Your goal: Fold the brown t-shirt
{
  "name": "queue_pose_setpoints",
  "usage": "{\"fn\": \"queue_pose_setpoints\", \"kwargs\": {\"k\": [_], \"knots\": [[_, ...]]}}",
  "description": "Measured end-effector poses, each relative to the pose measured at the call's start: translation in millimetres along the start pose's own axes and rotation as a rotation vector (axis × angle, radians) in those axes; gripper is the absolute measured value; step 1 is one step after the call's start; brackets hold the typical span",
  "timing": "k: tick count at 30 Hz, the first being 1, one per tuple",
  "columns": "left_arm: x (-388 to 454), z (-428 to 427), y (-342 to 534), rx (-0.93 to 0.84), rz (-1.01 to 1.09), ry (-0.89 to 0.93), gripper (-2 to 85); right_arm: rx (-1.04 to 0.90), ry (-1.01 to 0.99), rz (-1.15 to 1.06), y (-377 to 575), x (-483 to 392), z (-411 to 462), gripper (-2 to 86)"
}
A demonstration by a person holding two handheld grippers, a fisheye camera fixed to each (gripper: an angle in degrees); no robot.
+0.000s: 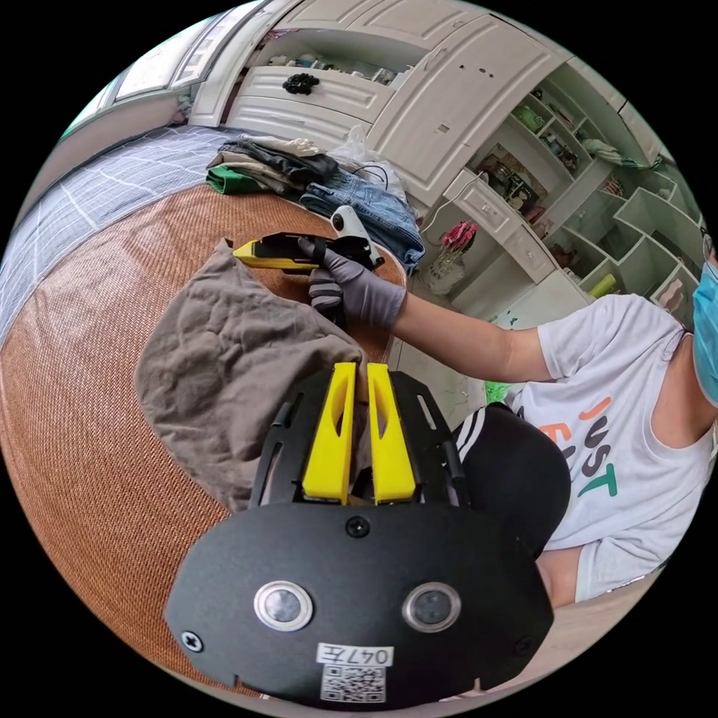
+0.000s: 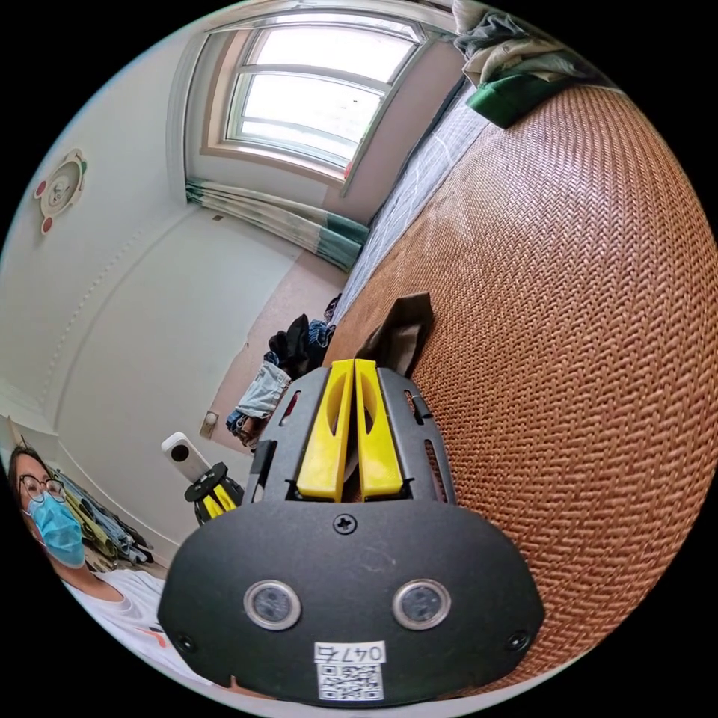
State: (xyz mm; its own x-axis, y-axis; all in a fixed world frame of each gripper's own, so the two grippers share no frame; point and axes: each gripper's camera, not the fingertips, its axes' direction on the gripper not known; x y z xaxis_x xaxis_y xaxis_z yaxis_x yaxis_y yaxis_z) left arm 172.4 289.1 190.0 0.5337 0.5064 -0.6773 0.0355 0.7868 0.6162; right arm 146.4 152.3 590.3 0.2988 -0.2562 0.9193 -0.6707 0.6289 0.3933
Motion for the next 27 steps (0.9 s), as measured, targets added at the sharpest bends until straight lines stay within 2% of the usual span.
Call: {"fn": "queue_pose_setpoints", "kwargs": {"k": [7,10,15,17,19,23,26,27], "knots": [[9.8,-31.8,81.1,0.013,-0.003,-0.017,0.7,-0.006,-0.002,0.003,-13.8,-15.9,-4.2,-1.2],[15.7,-67.3,126.6,0.091,-0.02,-0.069,0.7,0.029,-0.019,-0.044,-18.9,-32.3,-12.5,-1.2],[34.0,-153.0,227.2,0.323,0.003,-0.109,0.6,0.279,-0.103,-0.215,-49.2,-116.6,-66.1,-1.3],[38.8,-178.0,264.6,0.377,-0.007,-0.14,0.6,0.277,-0.099,-0.267,-78.2,-159.2,-61.2,-1.3],[33.8,-202.9,305.3,0.428,-0.07,-0.163,0.7,0.184,-0.079,-0.341,-112.5,-206.5,-31.5,-1.2],[-1.3,-270.6,431.5,0.641,-0.391,-0.239,1.0,-0.117,-0.005,-0.437,-169.7,-291.4,101.9,0.6],[-24.6,-313.1,554.2,0.792,-0.746,-0.414,1.8,-0.334,-0.028,-0.492,-182.2,-325.5,188.1,7.6],[-33.5,-325.2,603.1,0.83,-0.879,-0.486,2.4,-0.346,-0.059,-0.49,-182.2,-334.7,197.8,9.5]]}}
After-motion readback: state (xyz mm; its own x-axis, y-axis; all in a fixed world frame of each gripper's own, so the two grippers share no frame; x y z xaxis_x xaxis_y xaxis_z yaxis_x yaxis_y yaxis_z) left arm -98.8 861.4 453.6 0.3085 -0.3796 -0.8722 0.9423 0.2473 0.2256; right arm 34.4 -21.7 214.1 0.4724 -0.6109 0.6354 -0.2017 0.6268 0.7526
